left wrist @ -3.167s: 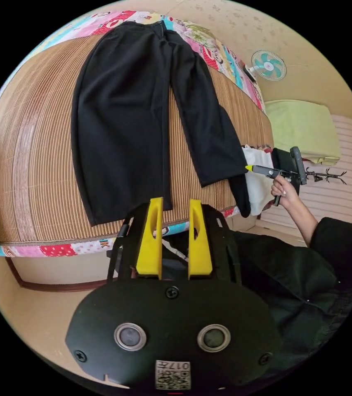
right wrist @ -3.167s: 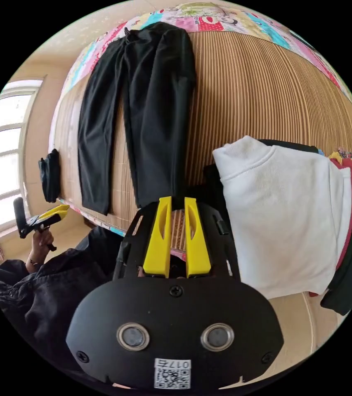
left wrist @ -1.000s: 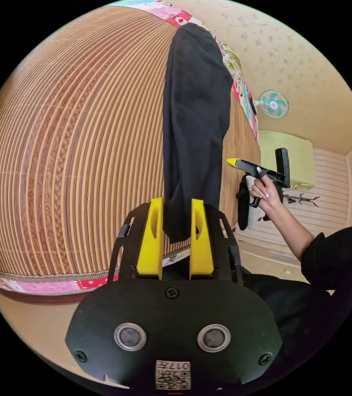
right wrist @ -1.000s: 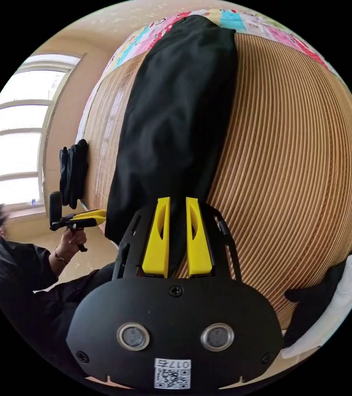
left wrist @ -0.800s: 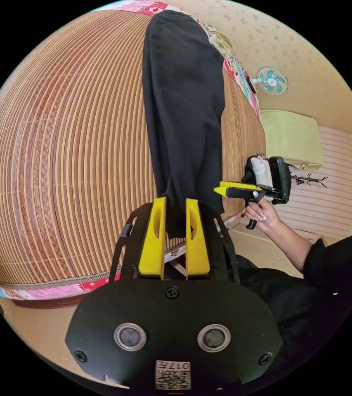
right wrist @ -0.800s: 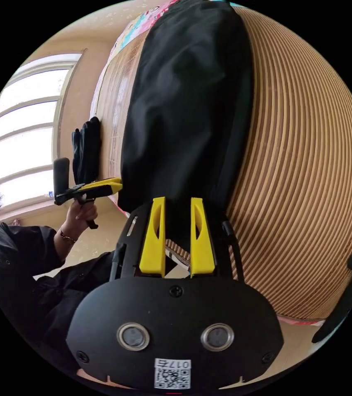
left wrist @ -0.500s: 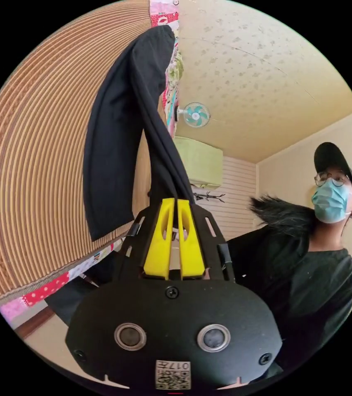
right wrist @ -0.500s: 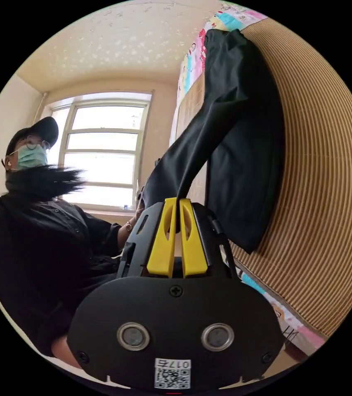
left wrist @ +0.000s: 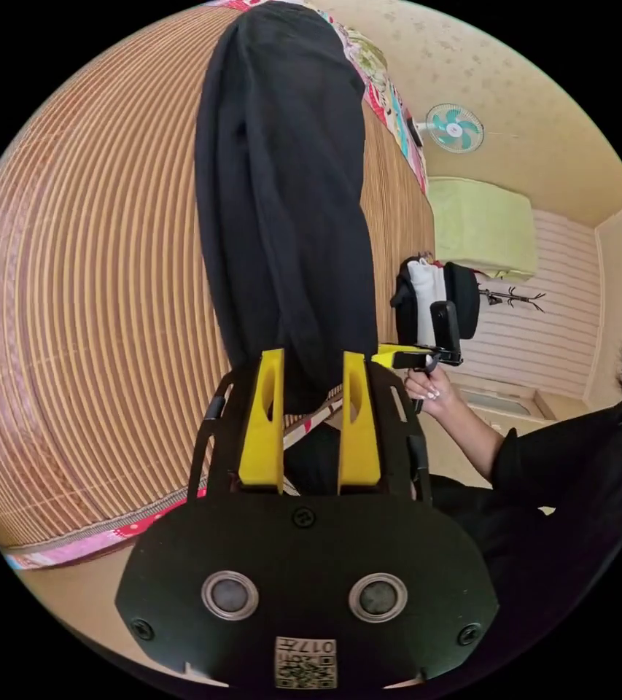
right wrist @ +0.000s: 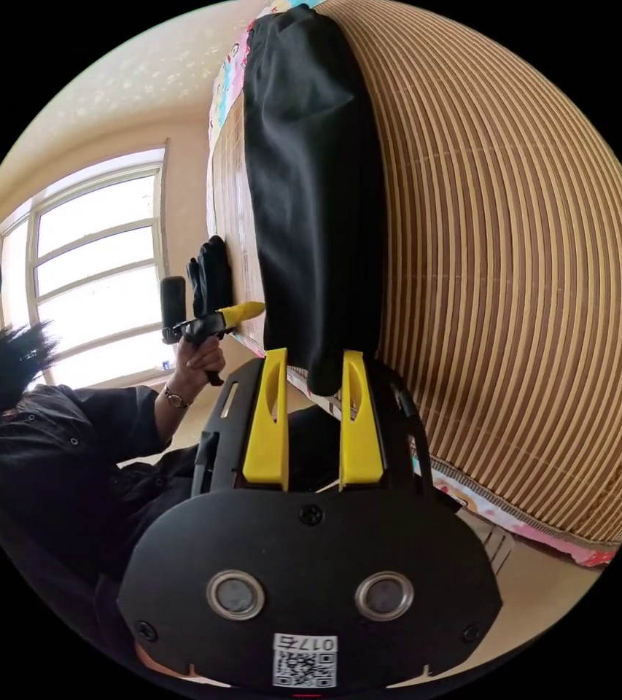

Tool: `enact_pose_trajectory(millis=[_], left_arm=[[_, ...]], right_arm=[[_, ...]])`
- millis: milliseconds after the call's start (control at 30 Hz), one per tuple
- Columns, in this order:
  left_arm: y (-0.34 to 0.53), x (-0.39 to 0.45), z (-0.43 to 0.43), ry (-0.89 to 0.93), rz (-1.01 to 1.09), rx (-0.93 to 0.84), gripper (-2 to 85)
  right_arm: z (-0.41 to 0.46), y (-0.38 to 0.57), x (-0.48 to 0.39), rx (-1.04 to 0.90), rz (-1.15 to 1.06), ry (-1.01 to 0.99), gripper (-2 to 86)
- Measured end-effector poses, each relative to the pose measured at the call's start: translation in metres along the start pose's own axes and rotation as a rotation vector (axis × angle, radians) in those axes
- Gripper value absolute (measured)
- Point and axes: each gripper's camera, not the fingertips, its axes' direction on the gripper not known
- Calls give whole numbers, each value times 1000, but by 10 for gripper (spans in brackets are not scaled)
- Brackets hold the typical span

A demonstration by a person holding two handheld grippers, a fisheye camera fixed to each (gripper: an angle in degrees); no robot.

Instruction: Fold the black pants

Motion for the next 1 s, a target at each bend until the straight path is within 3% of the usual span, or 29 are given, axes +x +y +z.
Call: enact_pose_trajectory(millis=[100,167,233,333,400,433,500,667,733,867,1000], left_arm=[[-12,13,40,-94,-23,-140,29],[-12,27,41,-116,-5,-137,13],[-5,47,13,184,127,-2,1],[12,34,-18,576,119,180,-3],[22,20,-17,469,66,169,-2],[28,8,-8,260,-12,113,0],[35,-14,9,21,-142,32,4],[38,-30,21,71,-195,31,12],[36,-20,23,36,-161,19,22],[29,-7,12,-105,-145,-16,63],[9,-9,-37,-40,-174,282,136]], right_arm=[[-9,9,11,93,27,-118,110],[-18,17,15,153,32,-196,113],[-32,27,17,242,7,-301,116],[-37,31,24,273,1,-348,123],[-31,28,30,239,32,-303,129],[-26,24,33,207,50,-264,133],[-16,18,33,155,59,-185,132],[3,2,24,71,47,-35,87],[9,-2,21,5,68,80,50],[-6,-1,8,19,6,135,62],[-49,-39,14,188,7,107,110]])
